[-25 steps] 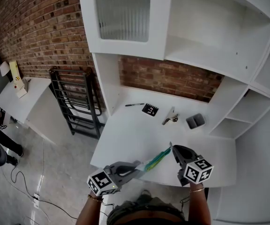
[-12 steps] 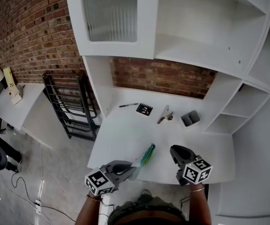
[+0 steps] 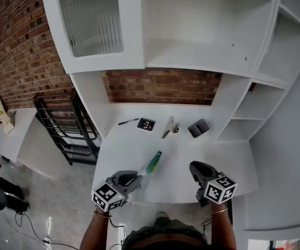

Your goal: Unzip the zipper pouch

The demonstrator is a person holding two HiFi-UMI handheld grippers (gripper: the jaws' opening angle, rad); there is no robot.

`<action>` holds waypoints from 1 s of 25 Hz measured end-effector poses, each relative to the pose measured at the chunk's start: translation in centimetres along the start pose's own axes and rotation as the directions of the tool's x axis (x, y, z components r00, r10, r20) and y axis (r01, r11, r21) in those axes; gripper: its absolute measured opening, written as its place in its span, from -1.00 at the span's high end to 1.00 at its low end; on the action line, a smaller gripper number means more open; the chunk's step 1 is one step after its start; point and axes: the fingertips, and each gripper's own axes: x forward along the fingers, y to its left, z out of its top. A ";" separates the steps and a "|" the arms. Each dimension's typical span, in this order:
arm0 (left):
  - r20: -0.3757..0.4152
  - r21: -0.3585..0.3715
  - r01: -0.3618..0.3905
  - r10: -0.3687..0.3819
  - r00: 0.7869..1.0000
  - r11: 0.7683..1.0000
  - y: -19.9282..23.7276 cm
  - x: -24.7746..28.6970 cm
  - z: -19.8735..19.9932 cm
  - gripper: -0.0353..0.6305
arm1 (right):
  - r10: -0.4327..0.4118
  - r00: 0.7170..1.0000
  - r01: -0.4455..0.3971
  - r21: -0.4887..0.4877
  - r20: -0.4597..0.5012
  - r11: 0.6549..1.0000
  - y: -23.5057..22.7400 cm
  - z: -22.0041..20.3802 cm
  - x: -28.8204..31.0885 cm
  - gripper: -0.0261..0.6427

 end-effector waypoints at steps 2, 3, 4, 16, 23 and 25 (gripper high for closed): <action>0.003 0.005 0.000 0.000 1.000 1.000 1.1 1.0 0.4 0.87 | -0.012 1.000 0.012 0.013 0.010 1.000 -0.5 0.0 -0.5 0.85; 0.003 0.010 0.001 -0.001 1.000 1.000 1.7 1.5 0.7 0.87 | -0.020 1.000 0.019 0.019 0.016 1.000 -0.8 0.1 -0.8 0.85; 0.000 0.018 0.001 -0.001 1.000 1.000 2.5 2.1 0.9 0.87 | -0.029 0.999 0.028 0.023 0.022 0.999 -1.1 0.2 -1.1 0.85; -0.126 0.156 -0.008 0.028 0.992 0.988 9.7 9.1 0.0 0.87 | -0.158 0.986 0.154 0.079 0.047 0.985 -5.5 0.1 -4.8 0.85; -0.166 0.139 -0.043 0.066 0.984 0.989 12.0 11.9 -2.2 0.86 | -0.199 0.980 0.198 0.050 0.021 0.979 -6.3 0.1 -5.7 0.85; -0.165 0.126 -0.037 0.058 0.985 0.991 11.8 12.7 -2.8 0.86 | -0.210 0.978 0.208 0.055 0.019 0.976 -6.7 -0.1 -6.0 0.85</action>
